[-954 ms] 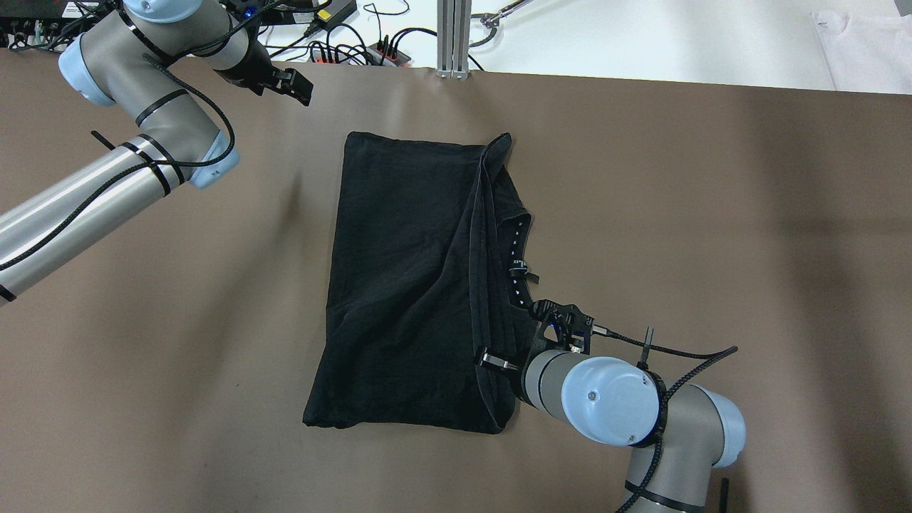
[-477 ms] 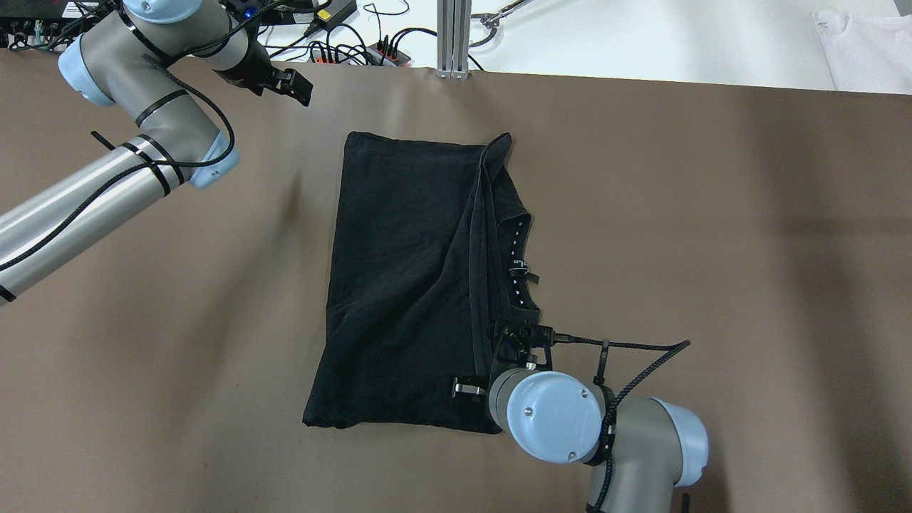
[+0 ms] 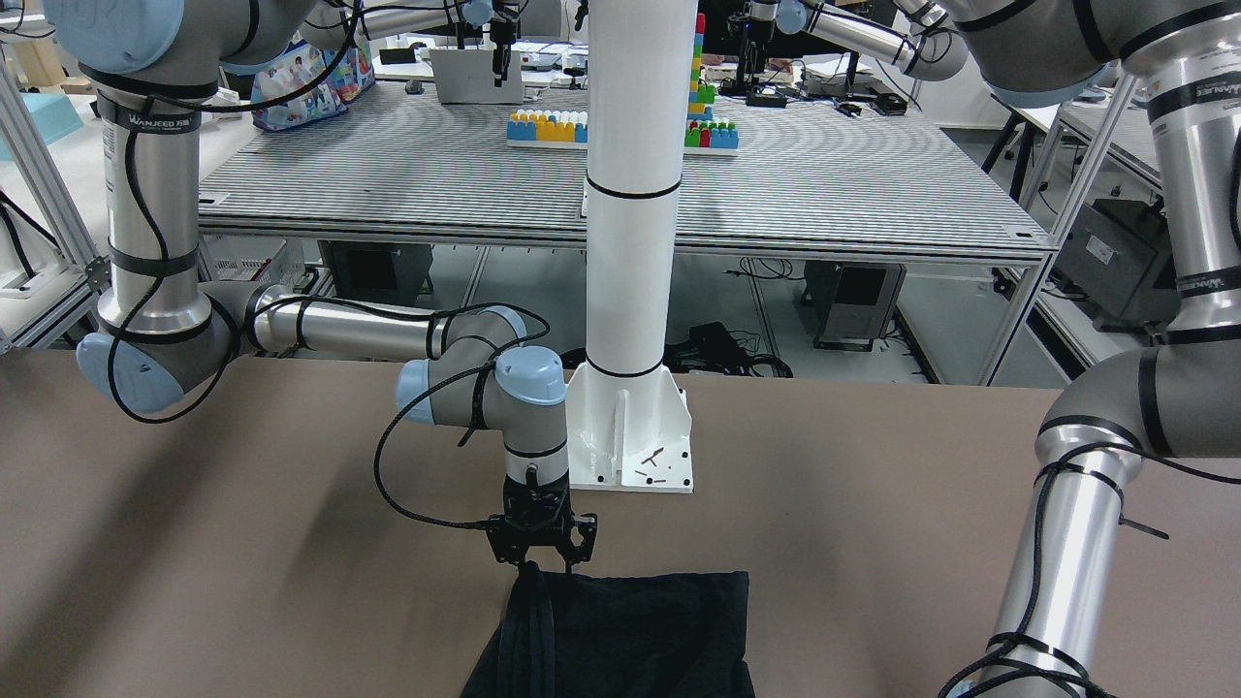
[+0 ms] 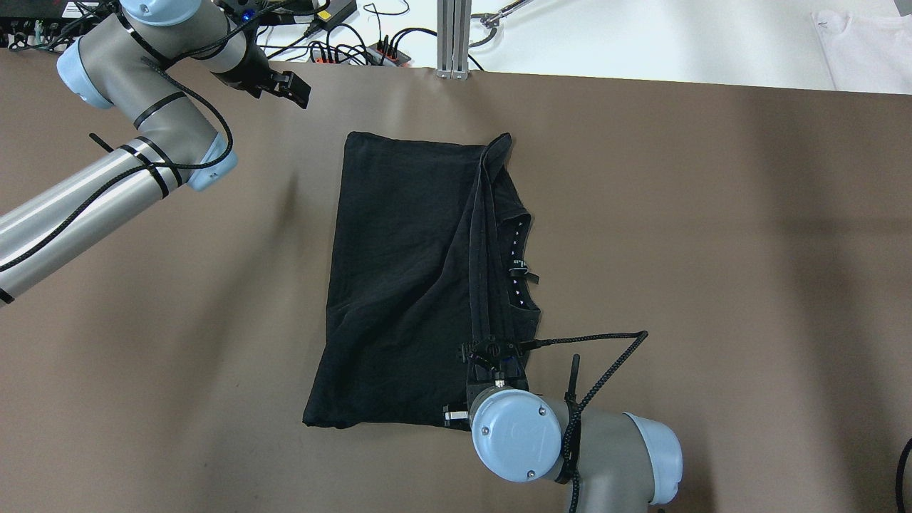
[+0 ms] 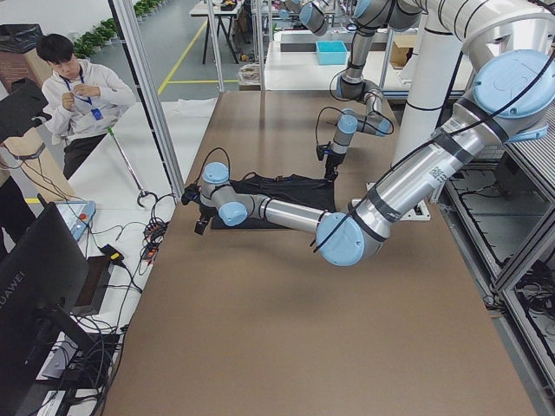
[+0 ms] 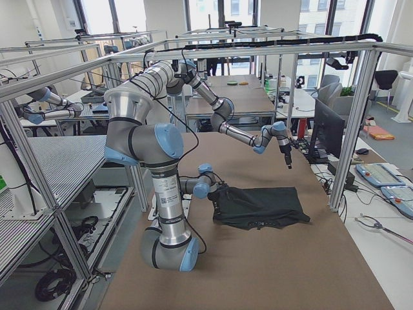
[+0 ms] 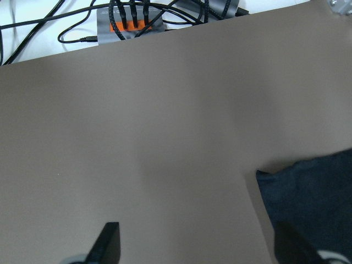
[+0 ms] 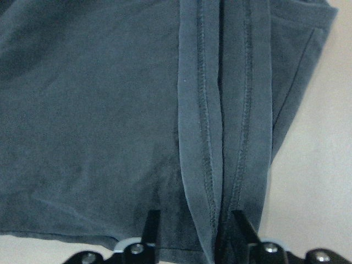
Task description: Fold clothes
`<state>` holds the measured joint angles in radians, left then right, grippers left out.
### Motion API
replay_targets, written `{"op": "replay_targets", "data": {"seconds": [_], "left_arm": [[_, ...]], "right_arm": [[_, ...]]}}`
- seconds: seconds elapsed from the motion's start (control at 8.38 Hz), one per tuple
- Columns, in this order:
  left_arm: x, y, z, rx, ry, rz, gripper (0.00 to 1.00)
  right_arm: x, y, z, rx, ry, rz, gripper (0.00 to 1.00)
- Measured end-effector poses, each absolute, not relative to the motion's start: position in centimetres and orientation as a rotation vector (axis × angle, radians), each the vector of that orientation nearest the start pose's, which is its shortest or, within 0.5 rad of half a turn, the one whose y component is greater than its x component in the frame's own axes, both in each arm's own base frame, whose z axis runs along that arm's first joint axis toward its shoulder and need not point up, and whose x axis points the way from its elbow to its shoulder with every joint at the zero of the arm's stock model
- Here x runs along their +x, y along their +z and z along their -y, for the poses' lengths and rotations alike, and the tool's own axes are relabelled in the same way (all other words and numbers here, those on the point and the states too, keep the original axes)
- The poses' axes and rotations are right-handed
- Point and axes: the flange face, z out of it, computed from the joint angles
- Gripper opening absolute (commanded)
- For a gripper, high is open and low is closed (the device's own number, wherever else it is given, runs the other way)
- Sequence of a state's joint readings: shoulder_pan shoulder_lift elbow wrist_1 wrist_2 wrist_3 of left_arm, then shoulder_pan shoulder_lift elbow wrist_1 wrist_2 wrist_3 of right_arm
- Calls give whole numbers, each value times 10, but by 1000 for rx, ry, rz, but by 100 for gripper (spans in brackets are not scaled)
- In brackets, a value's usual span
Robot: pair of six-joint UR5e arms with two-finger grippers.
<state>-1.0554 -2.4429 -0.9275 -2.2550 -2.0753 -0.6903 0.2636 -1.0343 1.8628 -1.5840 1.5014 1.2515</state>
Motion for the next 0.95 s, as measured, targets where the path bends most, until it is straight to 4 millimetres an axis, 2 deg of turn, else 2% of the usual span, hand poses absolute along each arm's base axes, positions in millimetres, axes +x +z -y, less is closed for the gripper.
{"op": "replay_targets", "data": {"seconds": [0.48, 0.72, 0.95], "left_arm": [[339, 324, 770, 466, 70, -889, 100], [339, 324, 770, 465, 71, -889, 100], [340, 324, 770, 465, 71, -889, 100]], "right_arm": [[-573, 241, 301, 340, -92, 711, 39], [-577, 246, 302, 343, -92, 699, 7], [-578, 241, 303, 346, -92, 705, 0]]}}
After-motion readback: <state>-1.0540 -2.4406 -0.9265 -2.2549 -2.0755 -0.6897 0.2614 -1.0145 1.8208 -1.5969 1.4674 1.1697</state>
